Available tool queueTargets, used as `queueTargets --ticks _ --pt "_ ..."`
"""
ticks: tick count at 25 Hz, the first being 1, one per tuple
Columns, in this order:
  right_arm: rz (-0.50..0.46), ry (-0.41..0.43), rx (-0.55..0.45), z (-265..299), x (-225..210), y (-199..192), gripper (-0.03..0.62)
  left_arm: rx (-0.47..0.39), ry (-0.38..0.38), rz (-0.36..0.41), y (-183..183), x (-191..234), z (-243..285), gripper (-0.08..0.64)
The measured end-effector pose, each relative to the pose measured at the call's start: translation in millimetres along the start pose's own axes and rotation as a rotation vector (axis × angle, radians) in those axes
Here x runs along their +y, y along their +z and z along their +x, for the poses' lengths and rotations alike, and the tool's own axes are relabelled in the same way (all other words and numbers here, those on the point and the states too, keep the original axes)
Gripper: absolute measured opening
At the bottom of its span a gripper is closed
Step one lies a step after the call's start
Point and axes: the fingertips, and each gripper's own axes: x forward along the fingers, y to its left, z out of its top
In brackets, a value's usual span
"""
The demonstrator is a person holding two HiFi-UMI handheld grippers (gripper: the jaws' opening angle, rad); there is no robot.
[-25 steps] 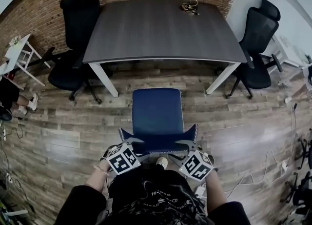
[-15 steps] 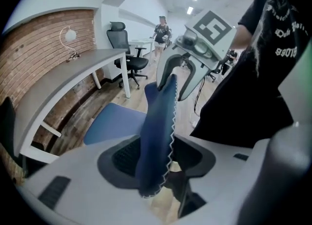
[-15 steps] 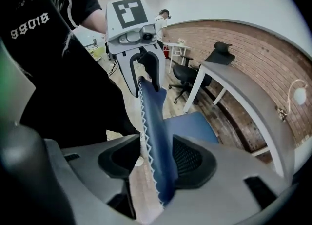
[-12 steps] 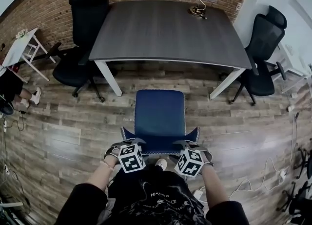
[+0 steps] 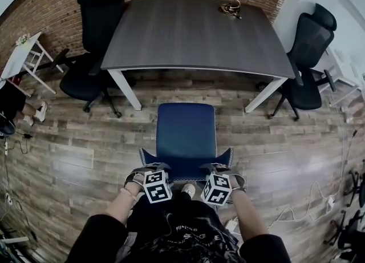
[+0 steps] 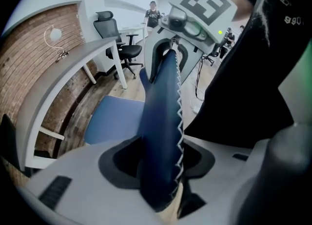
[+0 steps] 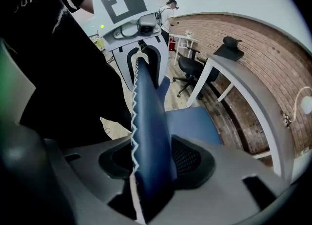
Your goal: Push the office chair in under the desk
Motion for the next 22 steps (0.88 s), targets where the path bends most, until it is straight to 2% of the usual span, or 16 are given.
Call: queueTargets --ticks 3,10,17,22 --pt "-0.008 -0.01 0.01 5.1 -0.9 -1.4 0.187 0.011 0.022 0.009 0.6 3.1 3.8 0.168" --pt "-0.03 -0.019 0.018 8.2 -2.5 -1.1 0.167 0.022 0.027 0.022 -0.8 5.9 8.6 0.156" --pt "-0.081 -0.038 0.029 9.9 -0.6 -2.5 0.138 0.032 0.062 0.048 -1.4 6.3 9.1 0.109" --pt "-0.084 -0.028 0.034 11.1 -1.0 -3.0 0.118 0.043 0.041 0.044 -2.2 5.6 10.6 0.101"
